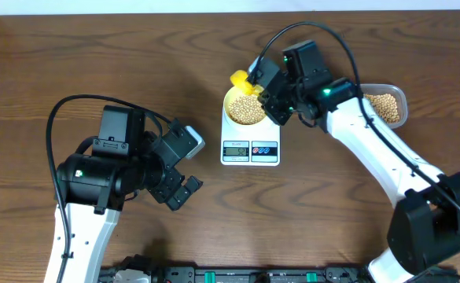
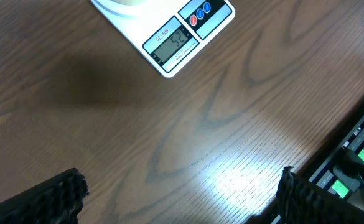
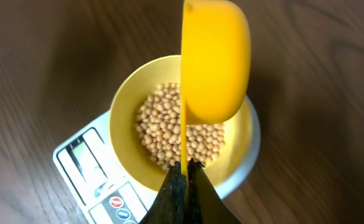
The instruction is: Scoop item into bowl and weigh 50g on scale
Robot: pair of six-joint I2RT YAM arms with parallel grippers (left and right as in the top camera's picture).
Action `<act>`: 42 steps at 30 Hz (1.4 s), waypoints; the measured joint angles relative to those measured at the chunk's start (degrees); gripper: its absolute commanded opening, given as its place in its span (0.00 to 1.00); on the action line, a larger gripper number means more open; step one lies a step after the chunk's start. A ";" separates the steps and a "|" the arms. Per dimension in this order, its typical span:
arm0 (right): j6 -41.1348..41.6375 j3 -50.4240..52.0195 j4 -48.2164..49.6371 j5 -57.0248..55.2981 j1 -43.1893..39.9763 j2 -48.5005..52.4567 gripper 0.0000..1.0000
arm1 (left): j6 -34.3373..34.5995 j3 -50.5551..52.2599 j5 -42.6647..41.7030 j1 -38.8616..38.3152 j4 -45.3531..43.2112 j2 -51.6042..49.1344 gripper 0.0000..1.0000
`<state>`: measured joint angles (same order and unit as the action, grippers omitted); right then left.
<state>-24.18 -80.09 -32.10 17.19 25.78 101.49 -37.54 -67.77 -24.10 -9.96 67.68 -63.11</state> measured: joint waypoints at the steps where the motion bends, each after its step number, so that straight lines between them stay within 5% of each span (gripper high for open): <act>1: -1.42 0.00 0.00 -0.02 0.33 0.48 0.01 | -0.02 0.00 0.00 0.00 0.02 0.00 1.00; 42: -8.24 0.00 -4.70 -12.63 2.23 4.74 0.01 | -0.02 0.00 0.00 0.00 0.00 0.00 1.00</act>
<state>-32.42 -80.09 -36.80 4.56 28.01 106.24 -37.56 -67.77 -24.10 -9.96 67.68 -63.11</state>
